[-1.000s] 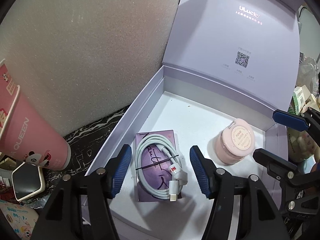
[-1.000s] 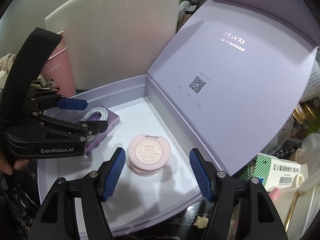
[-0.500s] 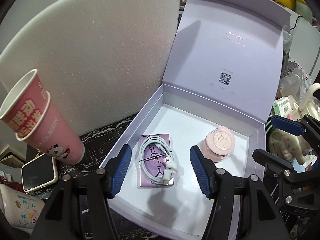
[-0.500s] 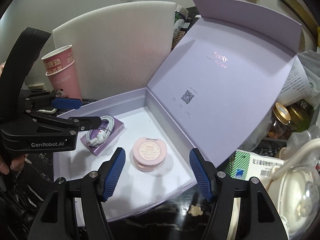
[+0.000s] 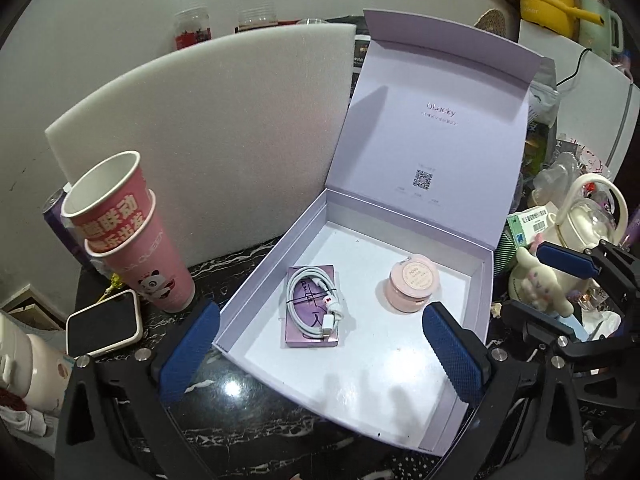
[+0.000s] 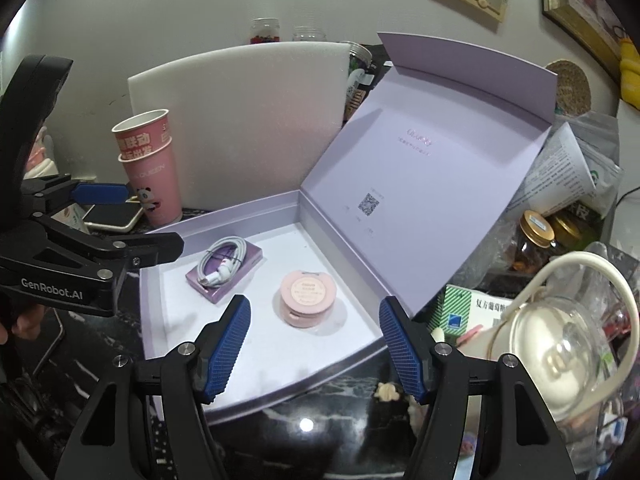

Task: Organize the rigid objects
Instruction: 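Open both grippers to release the cable and compact in the box, then withdraw both grippers from the box toward the hair clips on the table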

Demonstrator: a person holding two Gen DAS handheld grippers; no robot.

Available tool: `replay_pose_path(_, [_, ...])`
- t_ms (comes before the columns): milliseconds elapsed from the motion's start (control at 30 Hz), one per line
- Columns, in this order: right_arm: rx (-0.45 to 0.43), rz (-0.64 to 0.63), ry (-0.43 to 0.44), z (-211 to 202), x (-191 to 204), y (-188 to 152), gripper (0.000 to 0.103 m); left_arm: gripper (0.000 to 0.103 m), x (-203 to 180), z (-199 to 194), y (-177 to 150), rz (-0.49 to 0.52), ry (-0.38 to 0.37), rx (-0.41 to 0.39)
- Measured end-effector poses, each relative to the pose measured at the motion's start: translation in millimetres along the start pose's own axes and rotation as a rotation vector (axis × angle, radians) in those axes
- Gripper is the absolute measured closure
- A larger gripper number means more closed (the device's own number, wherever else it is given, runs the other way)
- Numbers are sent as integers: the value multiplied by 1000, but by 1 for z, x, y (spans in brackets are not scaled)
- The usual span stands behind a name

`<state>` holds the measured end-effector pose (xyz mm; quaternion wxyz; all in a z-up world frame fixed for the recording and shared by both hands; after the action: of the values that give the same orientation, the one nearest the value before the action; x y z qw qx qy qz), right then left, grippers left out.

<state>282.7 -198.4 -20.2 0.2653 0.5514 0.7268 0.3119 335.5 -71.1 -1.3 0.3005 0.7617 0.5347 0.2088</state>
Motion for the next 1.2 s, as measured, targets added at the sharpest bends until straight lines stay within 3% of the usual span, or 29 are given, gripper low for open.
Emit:
replay_pose_path(467, [-28, -2, 23, -38, 20, -23, 34, 0, -2, -51, -35, -37, 23, -64])
replay_pose_path(767, [-29, 10, 63, -51, 36, -38, 34, 0, 0, -75, -60, -60, 42, -65])
replay_pose_path(1200, [-15, 59, 111, -61, 45, -63, 34, 0, -8, -86, -95, -97, 4, -41])
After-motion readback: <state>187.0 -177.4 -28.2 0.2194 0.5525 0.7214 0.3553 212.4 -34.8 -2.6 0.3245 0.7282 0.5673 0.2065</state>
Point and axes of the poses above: each gripper's, at about its wrist camera, not at the fingertips, and z roughly the way its jaws point, x to its left, y to its top, the point moved 9 cm from there along z, roughly the way its jaws point, and after that the axes turned 2 degrees about -z, right-handed, at the moved point
